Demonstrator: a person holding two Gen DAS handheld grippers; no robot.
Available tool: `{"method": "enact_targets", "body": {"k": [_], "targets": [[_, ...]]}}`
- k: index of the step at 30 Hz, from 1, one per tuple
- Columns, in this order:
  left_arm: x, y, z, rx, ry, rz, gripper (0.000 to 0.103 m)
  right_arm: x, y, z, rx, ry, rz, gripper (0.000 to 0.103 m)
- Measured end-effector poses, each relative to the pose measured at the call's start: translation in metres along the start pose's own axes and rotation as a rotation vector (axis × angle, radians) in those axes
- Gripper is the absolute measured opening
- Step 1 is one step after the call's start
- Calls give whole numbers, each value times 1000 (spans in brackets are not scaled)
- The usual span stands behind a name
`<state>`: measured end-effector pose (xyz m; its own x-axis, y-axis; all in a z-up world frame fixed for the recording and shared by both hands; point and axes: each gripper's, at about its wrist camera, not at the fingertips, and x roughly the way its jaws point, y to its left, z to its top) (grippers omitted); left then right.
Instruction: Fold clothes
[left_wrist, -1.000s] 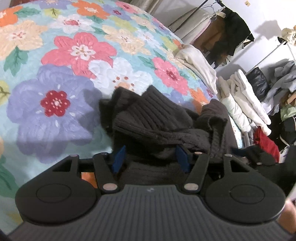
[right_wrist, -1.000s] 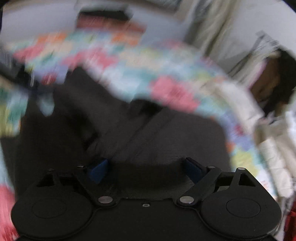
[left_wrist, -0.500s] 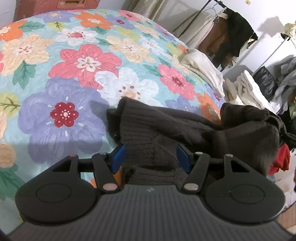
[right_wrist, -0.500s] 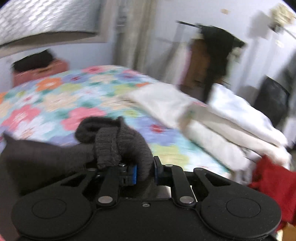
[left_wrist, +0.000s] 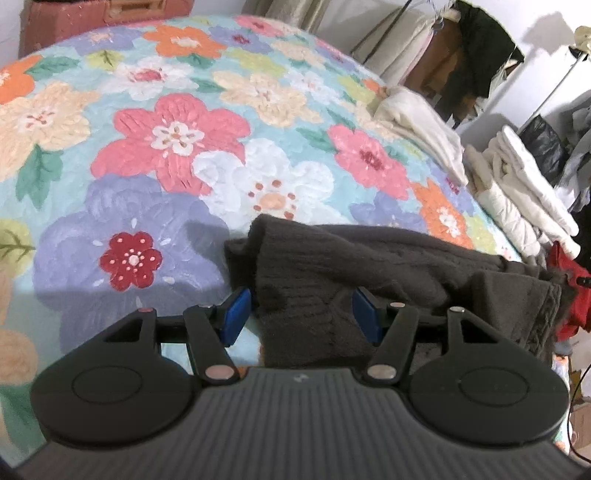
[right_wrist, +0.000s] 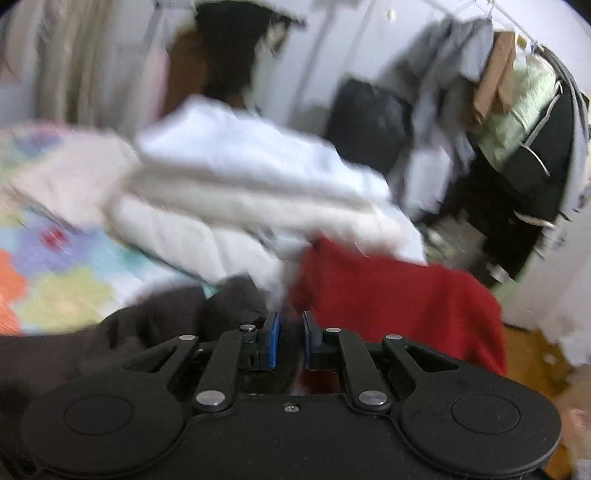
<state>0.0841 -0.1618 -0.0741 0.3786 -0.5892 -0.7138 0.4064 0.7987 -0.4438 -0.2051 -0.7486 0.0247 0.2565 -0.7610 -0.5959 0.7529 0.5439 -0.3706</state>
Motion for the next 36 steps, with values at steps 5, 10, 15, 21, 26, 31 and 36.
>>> {"method": "enact_targets", "body": {"k": [5, 10, 15, 21, 26, 31, 36], "targets": [[24, 1, 5, -4, 47, -37, 68, -15, -10, 0, 84, -23, 85, 46], [39, 11, 15, -92, 66, -122, 78, -18, 26, 16, 113, 90, 536, 61], [48, 6, 21, -49, 65, -140, 74, -4, 103, 34, 11, 241, 763, 68], [59, -1, 16, 43, 69, -100, 51, 59, 171, 39, 125, 553, 828, 71], [66, 16, 23, -73, 98, -192, 79, 75, 206, 30, 367, 742, 890, 71], [84, 14, 32, -201, 157, -255, 103, 77, 240, 29, 361, 831, 737, 81], [79, -31, 22, 87, 115, -75, 61, 63, 298, 38, 84, 813, 623, 96]]}}
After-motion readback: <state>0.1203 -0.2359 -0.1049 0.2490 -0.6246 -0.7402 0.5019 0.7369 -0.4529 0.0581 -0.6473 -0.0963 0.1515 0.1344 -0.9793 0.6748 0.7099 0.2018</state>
